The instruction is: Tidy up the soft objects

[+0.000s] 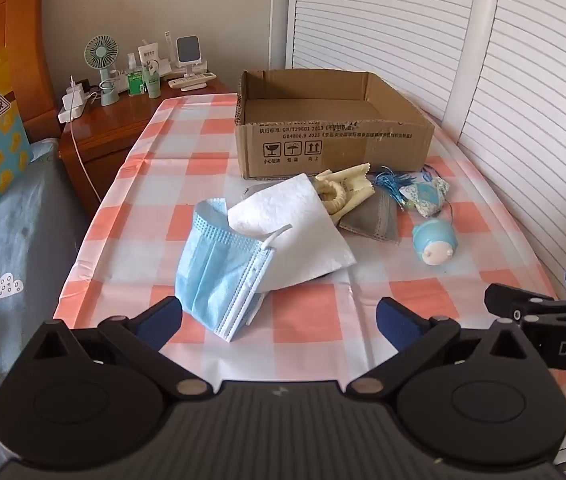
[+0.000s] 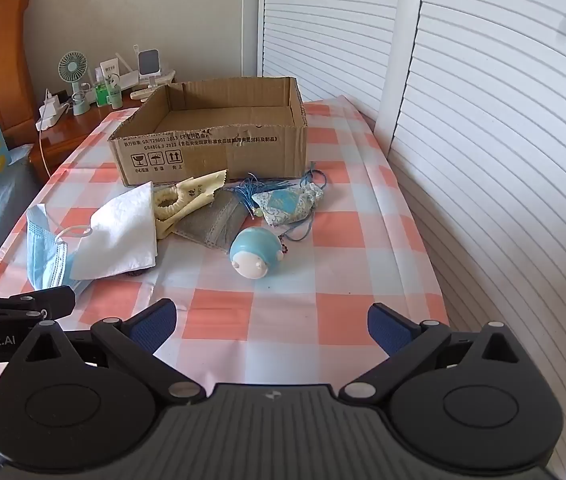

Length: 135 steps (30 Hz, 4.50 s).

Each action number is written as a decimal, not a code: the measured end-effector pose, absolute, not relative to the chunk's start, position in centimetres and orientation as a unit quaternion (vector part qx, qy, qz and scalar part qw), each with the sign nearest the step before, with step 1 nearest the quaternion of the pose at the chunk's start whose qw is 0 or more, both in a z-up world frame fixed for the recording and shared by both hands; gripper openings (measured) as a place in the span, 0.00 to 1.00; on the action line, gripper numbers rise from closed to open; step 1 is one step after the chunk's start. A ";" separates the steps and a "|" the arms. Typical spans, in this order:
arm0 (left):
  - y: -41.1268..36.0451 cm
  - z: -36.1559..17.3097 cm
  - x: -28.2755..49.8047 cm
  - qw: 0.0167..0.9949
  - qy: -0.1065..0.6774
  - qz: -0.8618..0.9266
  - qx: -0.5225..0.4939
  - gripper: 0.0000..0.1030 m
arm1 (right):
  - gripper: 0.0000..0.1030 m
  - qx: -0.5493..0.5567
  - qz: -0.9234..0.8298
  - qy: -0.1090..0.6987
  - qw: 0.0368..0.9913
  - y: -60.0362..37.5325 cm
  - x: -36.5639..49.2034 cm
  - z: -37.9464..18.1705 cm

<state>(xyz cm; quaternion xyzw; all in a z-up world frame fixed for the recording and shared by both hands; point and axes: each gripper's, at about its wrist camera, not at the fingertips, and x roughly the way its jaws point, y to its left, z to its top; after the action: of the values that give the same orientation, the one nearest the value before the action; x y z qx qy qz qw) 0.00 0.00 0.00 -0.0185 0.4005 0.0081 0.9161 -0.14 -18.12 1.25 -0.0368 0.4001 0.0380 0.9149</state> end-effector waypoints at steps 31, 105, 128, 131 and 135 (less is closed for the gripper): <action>-0.2 0.0 -0.1 0.916 0.400 -0.001 -0.023 1.00 | 1.00 -0.037 0.041 0.397 0.916 -18.0 -0.2 1.5; 4.3 -7.9 3.8 0.897 0.441 -0.022 0.004 1.00 | 1.00 -0.058 0.139 0.413 0.898 -18.7 5.3 -4.6; 6.2 -8.2 3.7 0.924 0.360 -0.108 0.069 0.99 | 1.00 -0.106 0.172 0.381 0.902 -18.5 6.2 -7.8; 6.1 -8.1 4.3 0.922 0.357 -0.124 0.087 0.92 | 1.00 -0.106 0.170 0.380 0.903 -18.5 6.2 -7.8; 6.3 -8.1 4.6 0.917 0.363 -0.143 0.086 0.78 | 1.00 -0.105 0.170 0.377 0.904 -18.5 6.1 -7.8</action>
<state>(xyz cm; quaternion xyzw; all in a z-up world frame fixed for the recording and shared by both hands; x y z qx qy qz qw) 4.64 6.28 -8.12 0.0855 0.3634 -0.1429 0.9166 6.08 -18.47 -7.83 -0.1046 0.3774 0.1701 0.9043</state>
